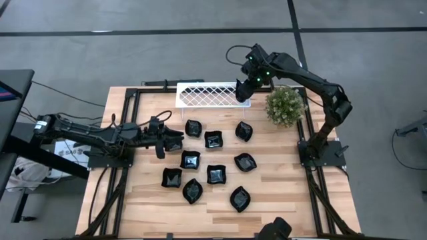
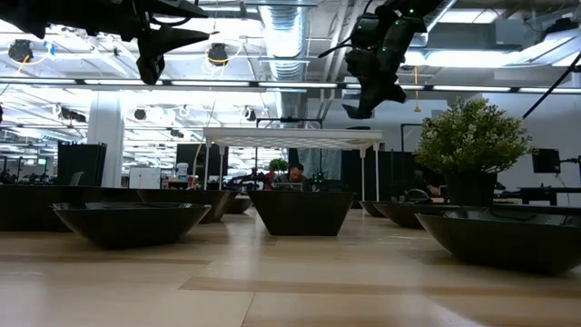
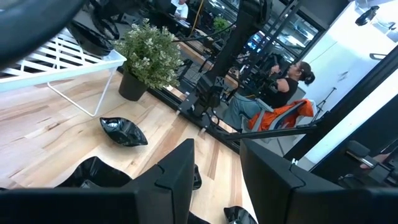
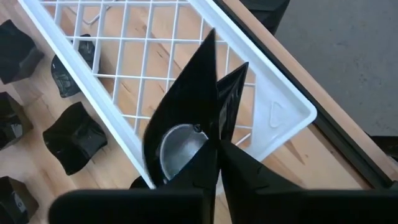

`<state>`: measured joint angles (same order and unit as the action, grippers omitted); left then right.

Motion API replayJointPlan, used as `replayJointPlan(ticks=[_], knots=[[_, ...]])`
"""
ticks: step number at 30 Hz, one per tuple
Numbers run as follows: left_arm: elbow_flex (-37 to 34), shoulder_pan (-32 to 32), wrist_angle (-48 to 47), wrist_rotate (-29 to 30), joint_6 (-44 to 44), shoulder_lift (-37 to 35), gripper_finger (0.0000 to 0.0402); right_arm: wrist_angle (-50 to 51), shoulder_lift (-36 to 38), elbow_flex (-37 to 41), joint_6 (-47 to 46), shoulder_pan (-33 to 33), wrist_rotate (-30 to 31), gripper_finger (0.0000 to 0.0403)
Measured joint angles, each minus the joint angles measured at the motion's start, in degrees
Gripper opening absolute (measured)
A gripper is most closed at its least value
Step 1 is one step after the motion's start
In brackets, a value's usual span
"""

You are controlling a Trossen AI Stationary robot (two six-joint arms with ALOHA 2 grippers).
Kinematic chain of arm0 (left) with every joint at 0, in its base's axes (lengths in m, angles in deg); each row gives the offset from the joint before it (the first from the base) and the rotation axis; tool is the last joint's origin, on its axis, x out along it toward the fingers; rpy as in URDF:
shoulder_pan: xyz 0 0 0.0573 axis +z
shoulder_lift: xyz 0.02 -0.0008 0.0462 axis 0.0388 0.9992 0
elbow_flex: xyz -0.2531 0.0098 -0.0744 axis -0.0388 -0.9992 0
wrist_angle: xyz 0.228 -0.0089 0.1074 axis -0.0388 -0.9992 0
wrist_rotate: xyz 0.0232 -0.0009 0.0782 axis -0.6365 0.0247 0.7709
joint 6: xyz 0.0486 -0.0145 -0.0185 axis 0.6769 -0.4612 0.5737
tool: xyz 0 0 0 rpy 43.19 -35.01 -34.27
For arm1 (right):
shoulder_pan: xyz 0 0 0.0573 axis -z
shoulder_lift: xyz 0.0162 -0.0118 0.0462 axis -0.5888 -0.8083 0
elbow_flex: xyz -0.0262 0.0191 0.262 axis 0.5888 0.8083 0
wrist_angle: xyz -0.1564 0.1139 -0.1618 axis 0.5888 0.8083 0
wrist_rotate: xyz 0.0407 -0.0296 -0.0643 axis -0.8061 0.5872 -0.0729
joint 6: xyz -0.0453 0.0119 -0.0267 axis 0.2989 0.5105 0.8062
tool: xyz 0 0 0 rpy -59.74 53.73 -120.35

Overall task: Pick & Place Mini shaped plates
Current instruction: Stack the drop-shaped plate on top of the drop-shaped plate on the shelf, then put the distorted square plate on the shelf

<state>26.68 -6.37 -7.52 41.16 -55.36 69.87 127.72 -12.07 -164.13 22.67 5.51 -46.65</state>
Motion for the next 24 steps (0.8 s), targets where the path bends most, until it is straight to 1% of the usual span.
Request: replayJointPlan(ticks=[7,11,15,18,21,24], knots=[[0.0,0.0,0.02,-0.02,-0.02,0.0,0.0131,-0.15,0.0,0.0,-0.2,0.0,0.15,0.0053],[0.0,0.0,0.02,-0.02,-0.02,0.0,0.0131,-0.49,0.0,0.0,-0.19,0.0,0.72,0.0056],[0.0,0.0,0.02,-0.22,-0.07,0.0,0.0131,-3.46,0.03,0.04,-1.25,0.0,1.7,0.0054],[0.0,-0.02,0.02,-1.36,-0.09,0.0,0.0131,-8.03,1.51,0.2,-2.36,-0.58,1.78,0.0054],[0.0,-0.1,0.0,-2.23,-0.54,0.0,0.0131,-15.8,5.22,0.17,-1.45,-2.35,1.93,0.0054],[0.0,-0.82,-0.22,-2.22,-1.17,0.0,0.0131,-25.83,8.86,0.17,-0.32,-4.88,2.27,0.0054]])
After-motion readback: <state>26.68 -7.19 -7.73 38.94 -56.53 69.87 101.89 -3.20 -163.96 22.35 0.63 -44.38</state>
